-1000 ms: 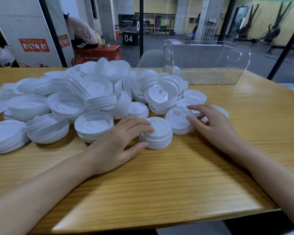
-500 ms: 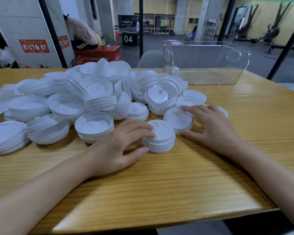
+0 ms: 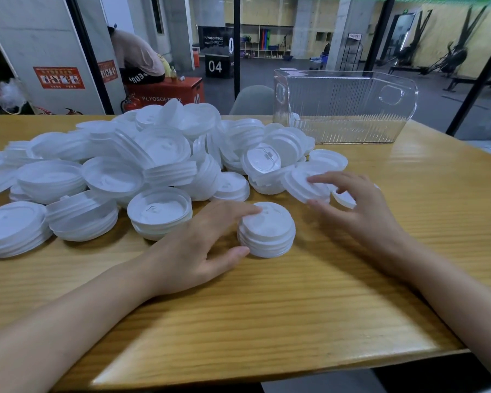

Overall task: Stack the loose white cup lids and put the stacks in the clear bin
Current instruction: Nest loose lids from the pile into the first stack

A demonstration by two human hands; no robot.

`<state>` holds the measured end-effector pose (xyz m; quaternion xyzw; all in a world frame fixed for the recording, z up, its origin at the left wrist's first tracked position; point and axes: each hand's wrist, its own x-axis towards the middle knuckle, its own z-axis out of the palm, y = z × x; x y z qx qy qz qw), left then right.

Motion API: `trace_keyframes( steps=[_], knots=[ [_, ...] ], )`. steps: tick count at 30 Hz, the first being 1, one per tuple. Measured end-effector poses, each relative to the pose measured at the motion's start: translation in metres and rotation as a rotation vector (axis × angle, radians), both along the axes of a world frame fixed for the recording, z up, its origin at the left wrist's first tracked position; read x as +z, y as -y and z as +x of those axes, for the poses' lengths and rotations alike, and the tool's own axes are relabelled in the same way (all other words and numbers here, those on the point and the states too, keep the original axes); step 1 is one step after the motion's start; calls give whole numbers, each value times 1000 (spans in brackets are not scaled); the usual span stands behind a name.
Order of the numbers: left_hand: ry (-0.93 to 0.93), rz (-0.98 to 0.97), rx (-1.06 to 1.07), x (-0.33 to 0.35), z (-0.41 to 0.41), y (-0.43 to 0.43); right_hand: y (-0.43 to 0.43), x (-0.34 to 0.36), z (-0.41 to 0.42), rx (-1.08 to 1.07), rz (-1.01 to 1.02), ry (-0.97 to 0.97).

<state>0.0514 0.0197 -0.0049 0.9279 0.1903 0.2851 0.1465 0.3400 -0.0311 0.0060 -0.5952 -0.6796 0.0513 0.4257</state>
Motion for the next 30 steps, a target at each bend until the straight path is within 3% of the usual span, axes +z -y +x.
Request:
trace_keyframes(
  steps=[2, 7, 30],
  knots=[
    [39, -53, 27, 0, 0, 0, 5, 4, -6, 109, 5, -88],
    [87, -37, 60, -1, 1, -2, 5, -1, -22, 298, -46, 16],
    [-18, 98, 6, 0, 3, -1, 0, -3, -31, 300, -35, 199]
  ],
)
